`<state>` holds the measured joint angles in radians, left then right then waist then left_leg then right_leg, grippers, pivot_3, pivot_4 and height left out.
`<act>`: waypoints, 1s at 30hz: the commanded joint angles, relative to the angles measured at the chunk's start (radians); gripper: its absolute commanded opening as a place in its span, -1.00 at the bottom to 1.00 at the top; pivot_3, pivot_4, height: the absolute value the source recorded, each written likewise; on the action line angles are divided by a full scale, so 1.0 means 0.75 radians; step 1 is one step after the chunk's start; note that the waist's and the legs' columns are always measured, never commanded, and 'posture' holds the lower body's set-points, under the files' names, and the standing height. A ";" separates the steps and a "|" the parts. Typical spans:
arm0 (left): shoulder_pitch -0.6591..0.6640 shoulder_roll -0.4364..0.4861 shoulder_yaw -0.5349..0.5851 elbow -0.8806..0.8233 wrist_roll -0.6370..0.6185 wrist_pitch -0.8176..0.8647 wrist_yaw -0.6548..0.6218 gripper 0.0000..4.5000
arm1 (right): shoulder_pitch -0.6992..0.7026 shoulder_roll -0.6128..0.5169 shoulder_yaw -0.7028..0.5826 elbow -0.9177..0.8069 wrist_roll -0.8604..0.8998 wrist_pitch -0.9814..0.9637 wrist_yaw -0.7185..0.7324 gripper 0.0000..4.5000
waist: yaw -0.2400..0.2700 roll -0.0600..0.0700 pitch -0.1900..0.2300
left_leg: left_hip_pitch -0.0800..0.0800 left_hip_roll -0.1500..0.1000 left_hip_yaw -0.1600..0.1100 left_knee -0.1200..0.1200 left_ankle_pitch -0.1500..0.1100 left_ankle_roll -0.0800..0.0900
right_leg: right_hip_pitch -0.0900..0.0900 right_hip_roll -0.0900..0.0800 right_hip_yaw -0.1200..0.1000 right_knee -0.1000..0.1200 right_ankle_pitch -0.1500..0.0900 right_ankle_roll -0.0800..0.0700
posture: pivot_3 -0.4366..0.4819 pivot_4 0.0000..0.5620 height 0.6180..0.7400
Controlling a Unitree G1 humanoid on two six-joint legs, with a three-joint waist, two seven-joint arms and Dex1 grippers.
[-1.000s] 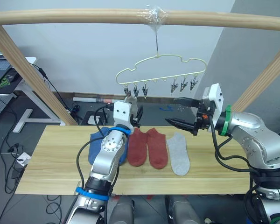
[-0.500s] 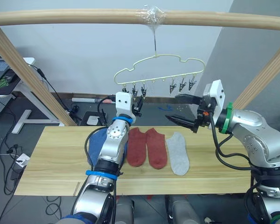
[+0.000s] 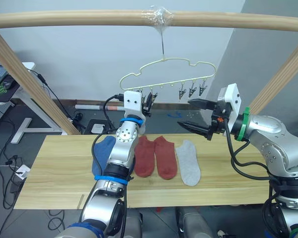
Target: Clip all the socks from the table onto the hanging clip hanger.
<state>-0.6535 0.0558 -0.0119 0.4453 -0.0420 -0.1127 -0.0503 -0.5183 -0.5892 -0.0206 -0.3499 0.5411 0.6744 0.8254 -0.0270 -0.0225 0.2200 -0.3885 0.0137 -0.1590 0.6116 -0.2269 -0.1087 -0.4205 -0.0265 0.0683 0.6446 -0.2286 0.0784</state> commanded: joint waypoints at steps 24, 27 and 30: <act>-0.030 -0.012 0.036 0.011 0.016 -0.009 -0.004 0.07 | -0.023 0.005 -0.021 -0.036 0.028 -0.017 -0.009 1.00 | -0.006 0.000 -0.001 | 0.001 0.000 0.000 0.001 0.000 0.000 | 0.000 0.000 0.000 0.002 0.001 -0.001 | -0.07 -0.47 1.00; -0.037 -0.011 0.036 0.017 0.018 -0.019 -0.003 0.07 | -0.024 0.003 -0.019 -0.032 0.025 -0.019 -0.005 1.00 | -0.006 0.000 -0.001 | 0.001 0.000 0.000 0.001 0.000 0.000 | 0.000 0.000 0.000 0.002 0.001 -0.001 | -0.06 -0.41 1.00; -0.036 -0.001 0.039 0.022 0.032 -0.019 0.015 0.07 | -0.033 0.001 -0.020 -0.017 0.021 -0.021 -0.001 1.00 | -0.006 0.000 -0.001 | 0.001 0.000 0.000 0.001 0.000 0.001 | 0.000 0.000 0.000 0.002 0.001 -0.001 | -0.06 -0.41 1.00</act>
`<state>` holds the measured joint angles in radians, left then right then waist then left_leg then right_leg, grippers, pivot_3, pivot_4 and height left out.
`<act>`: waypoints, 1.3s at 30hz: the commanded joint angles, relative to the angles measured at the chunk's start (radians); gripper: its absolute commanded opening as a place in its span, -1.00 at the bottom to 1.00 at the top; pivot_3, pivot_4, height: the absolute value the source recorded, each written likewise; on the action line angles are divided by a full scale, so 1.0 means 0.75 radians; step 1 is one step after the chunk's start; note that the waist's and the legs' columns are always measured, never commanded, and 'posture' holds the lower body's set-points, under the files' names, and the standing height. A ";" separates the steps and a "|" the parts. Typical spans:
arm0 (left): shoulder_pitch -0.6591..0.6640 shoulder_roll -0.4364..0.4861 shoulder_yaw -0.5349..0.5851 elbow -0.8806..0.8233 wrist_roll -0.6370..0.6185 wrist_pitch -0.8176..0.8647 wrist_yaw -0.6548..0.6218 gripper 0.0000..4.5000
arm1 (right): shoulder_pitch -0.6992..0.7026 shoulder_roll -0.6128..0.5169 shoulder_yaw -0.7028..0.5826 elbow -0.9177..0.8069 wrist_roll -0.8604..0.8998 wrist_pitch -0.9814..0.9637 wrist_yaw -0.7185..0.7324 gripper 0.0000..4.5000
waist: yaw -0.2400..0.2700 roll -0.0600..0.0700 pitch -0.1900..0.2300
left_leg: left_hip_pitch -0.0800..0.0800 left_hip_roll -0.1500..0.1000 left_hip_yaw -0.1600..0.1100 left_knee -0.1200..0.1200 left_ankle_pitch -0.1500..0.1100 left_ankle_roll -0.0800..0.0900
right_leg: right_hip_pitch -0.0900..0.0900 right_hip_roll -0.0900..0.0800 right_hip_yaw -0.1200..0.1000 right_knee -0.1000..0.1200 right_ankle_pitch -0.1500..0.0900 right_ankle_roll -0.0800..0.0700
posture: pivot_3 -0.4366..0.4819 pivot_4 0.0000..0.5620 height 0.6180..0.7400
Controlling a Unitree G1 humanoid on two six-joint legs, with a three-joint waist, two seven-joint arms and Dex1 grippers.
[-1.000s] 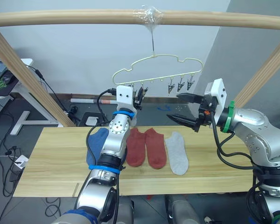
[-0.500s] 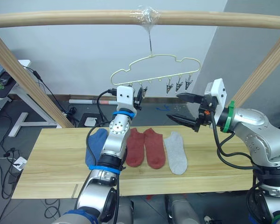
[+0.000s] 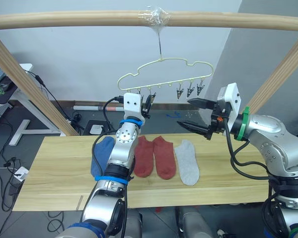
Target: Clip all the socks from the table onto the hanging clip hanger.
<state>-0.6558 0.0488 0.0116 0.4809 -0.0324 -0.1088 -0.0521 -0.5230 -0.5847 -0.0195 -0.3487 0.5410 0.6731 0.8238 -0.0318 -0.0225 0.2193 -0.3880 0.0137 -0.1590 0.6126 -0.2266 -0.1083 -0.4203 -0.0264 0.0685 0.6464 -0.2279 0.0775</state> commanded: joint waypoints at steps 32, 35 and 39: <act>-0.013 0.043 -0.011 -0.114 0.020 0.051 -0.036 -0.92 | 0.076 0.007 0.102 -0.010 -0.130 -0.091 -0.051 1.00 | 0.002 0.000 0.000 | 0.002 0.000 0.000 0.000 0.000 0.000 | 0.001 0.000 0.000 0.001 0.000 0.000 | 0.00 -0.41 1.00; 0.021 0.050 0.010 -0.201 -0.030 0.149 -0.075 -0.92 | 0.160 0.019 0.188 0.047 -0.248 -0.140 -0.106 1.00 | 0.001 0.000 0.000 | 0.001 0.000 0.000 0.000 0.000 0.000 | 0.001 0.000 0.000 0.001 0.000 0.000 | 0.01 -0.41 1.00; 0.057 0.067 0.040 -0.351 -0.126 0.341 -0.141 -0.92 | 0.240 0.096 0.299 0.362 -0.459 -0.256 -0.254 1.00 | 0.002 -0.001 -0.001 | 0.003 0.000 0.000 0.000 0.000 0.000 | 0.002 0.000 0.000 0.002 0.000 0.000 | 0.02 -0.39 1.00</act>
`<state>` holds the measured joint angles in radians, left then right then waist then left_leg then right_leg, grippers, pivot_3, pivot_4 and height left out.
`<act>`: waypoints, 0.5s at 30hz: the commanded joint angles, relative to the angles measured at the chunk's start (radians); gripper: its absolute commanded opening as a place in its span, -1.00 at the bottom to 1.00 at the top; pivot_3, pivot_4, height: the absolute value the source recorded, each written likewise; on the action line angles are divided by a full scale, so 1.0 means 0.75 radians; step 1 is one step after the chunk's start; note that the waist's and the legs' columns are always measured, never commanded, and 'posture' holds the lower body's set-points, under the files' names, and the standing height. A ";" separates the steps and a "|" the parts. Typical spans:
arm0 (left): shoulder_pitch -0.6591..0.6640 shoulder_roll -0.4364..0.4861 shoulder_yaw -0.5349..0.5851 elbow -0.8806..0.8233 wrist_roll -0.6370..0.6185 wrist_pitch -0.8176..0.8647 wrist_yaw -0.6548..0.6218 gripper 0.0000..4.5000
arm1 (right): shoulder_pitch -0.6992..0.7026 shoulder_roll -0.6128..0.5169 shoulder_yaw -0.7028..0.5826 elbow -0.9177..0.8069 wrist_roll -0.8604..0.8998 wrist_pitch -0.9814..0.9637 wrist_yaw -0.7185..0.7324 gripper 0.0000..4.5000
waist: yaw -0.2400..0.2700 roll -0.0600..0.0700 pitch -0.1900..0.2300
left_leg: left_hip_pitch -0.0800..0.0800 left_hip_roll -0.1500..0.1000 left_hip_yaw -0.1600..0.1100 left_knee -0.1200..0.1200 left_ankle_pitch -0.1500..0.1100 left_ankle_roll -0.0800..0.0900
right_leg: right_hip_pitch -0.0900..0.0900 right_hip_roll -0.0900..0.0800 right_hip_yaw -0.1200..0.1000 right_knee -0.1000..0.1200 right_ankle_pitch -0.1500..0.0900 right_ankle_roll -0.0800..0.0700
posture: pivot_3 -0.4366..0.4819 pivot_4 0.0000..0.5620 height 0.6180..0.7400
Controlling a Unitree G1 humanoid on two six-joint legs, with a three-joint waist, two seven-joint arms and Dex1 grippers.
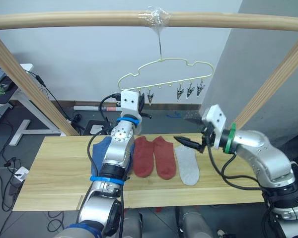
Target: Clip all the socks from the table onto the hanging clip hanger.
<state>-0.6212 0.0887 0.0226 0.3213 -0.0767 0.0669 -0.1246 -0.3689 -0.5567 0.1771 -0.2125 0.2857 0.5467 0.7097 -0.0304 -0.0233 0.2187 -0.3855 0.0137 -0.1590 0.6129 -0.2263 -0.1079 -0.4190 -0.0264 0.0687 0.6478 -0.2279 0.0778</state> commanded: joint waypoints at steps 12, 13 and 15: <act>0.043 0.068 0.036 -0.232 -0.064 0.234 -0.077 -0.92 | -0.056 0.312 0.072 0.820 -0.334 -0.258 -0.295 1.00 | -0.003 0.001 0.000 | 0.003 0.000 0.000 0.000 0.002 0.001 | 0.001 0.001 0.001 0.002 0.001 0.002 | 0.08 -0.39 1.00; 0.043 0.068 0.036 -0.235 -0.065 0.235 -0.077 -0.92 | -0.072 0.341 0.058 0.853 -0.330 -0.261 -0.314 1.00 | -0.003 0.001 0.000 | 0.004 0.000 0.000 0.000 0.002 0.001 | 0.001 0.001 0.001 0.002 0.001 0.002 | 0.08 -0.39 1.00; 0.046 0.072 0.033 -0.235 -0.057 0.229 -0.075 -0.92 | -0.089 0.380 0.040 0.887 -0.330 -0.253 -0.335 1.00 | -0.002 0.001 0.000 | 0.003 0.000 0.000 0.000 0.002 0.001 | 0.001 0.001 0.001 0.002 0.002 0.001 | 0.08 -0.39 1.00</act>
<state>-0.5875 0.1349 0.0471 0.1761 -0.1292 0.2522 -0.1851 -0.4231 -0.2774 0.2275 0.4506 0.0367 0.3741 0.4732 -0.0323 -0.0228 0.2184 -0.3830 0.0139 -0.1589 0.6127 -0.2246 -0.1069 -0.4183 -0.0258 0.0693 0.6495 -0.2268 0.0786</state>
